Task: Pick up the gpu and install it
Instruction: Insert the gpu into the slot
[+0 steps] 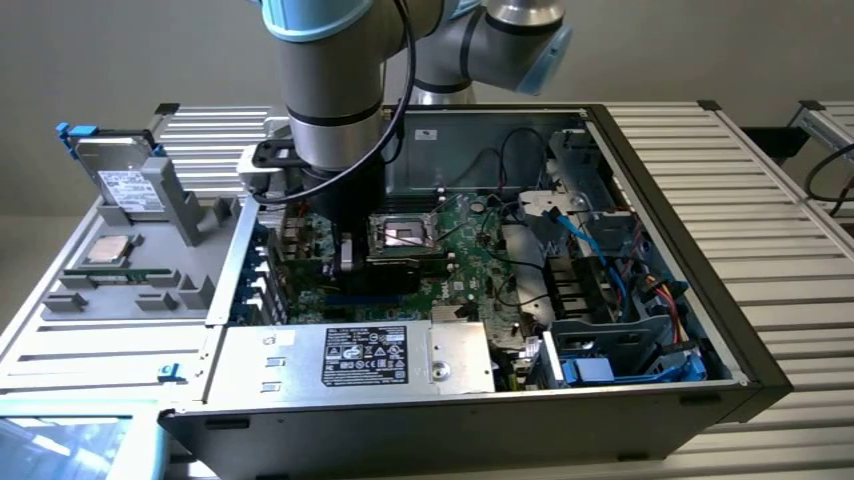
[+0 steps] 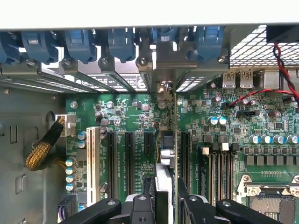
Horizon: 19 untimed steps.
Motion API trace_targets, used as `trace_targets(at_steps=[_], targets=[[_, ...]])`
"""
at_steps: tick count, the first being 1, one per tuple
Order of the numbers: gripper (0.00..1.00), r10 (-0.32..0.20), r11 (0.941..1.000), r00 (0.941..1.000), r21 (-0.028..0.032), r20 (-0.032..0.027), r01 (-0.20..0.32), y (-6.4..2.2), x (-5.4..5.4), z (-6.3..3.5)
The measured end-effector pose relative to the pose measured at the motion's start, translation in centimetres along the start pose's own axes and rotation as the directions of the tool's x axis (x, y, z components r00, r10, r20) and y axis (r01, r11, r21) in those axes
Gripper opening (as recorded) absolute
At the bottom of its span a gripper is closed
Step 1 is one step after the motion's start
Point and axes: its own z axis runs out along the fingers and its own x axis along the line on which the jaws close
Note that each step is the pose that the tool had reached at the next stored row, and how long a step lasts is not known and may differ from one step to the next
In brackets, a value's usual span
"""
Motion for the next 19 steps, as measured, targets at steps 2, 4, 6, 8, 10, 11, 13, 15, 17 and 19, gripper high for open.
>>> trace_targets(at_steps=[2,4,6,8,10,11,13,15,17,19], targets=[[0.29,0.0,1.0,1.0,0.0001,-0.0001,0.0,0.0,0.0,0.0],[0.29,0.0,1.0,1.0,0.0002,0.0,0.0,0.0,0.0,0.01],[0.29,0.0,1.0,1.0,0.0002,-0.0001,0.0,0.02,0.01,0.05],[0.29,0.0,1.0,1.0,0.0002,-0.0001,0.0,0.01,0.0,0.11],[0.29,0.0,1.0,1.0,0.0001,-0.0003,0.0,0.02,0.0,0.18],[0.29,0.0,1.0,1.0,0.0002,-0.0005,0.0,0.02,-0.01,0.21],[0.29,0.0,1.0,1.0,0.0003,-0.001,0.0,0.03,-0.01,0.29],[0.29,0.0,1.0,1.0,0.0001,-0.0016,0.0,0.03,-0.01,0.31],[0.29,0.0,1.0,1.0,0.0001,-0.0017,0.0,0.04,-0.01,0.32],[0.29,0.0,1.0,1.0,0.0002,-0.0015,0.0,0.03,-0.01,0.33]])
